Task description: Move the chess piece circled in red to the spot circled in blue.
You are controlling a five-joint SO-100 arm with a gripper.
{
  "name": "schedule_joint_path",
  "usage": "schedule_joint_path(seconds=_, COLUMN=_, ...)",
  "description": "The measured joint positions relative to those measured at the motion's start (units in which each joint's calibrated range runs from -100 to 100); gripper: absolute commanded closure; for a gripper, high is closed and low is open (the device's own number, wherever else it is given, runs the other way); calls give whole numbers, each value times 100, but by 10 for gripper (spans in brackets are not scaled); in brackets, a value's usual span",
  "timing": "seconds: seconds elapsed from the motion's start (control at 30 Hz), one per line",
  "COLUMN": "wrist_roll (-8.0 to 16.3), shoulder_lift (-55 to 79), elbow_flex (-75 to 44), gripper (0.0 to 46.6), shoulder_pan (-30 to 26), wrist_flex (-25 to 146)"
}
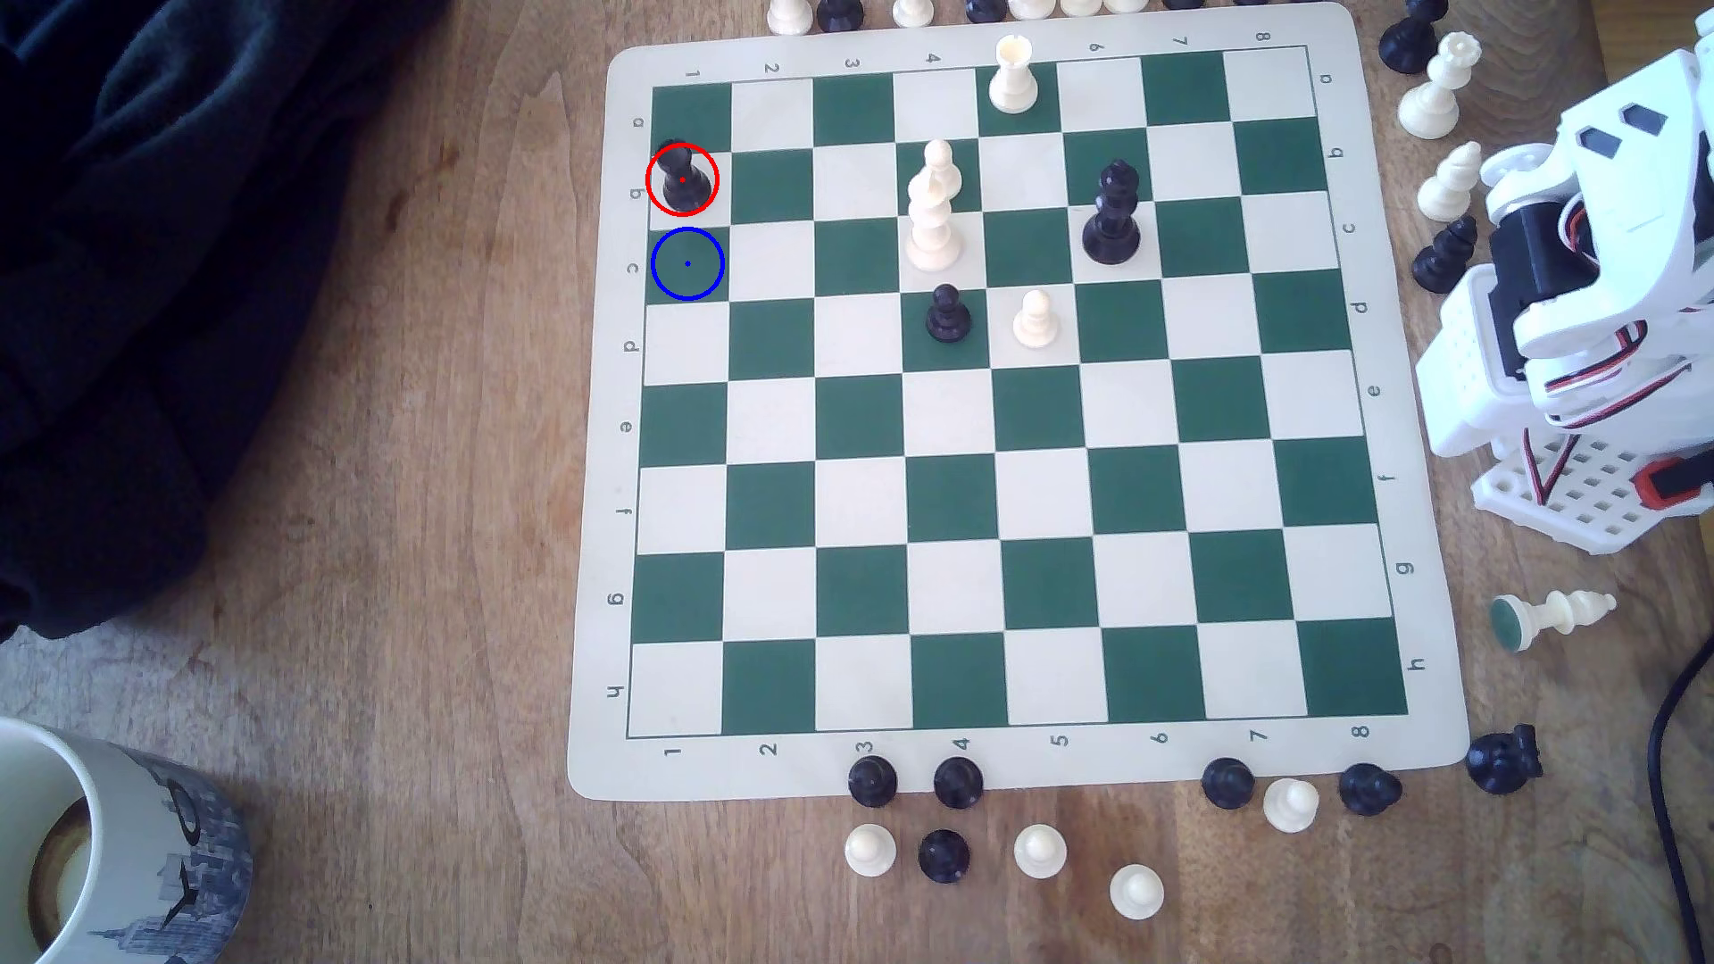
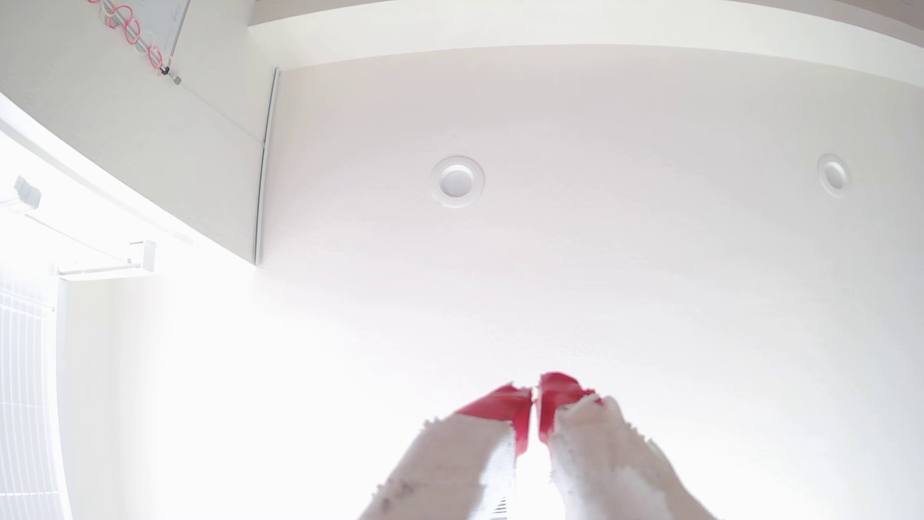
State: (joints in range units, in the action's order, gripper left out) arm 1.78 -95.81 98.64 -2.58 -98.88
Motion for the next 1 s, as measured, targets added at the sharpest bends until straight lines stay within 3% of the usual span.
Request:
schedule_joint_path(seconds=0.1, wrist_roll=0, shoulder_lift=17, elbow_flex=0, gripper=464, shoulder_pan=74, wrist_flex=72)
schedule_joint_path(seconds=0.17, wrist_roll=0, shoulder_lift=17, elbow_flex=0, gripper=464, shoulder_pan=501, wrist_flex=797)
schedule_joint_path(seconds=0.63, wrist_roll=0, shoulder_lift=17, elbow_flex=-840, gripper=464, shoulder_pan=1482, wrist_flex=8390)
schedule_joint_path(seconds=1.0, wrist_roll=44, shoulder_lift=1810, elbow_flex=-2404, gripper=458, shoulder_pan=2021, wrist_flex=10462)
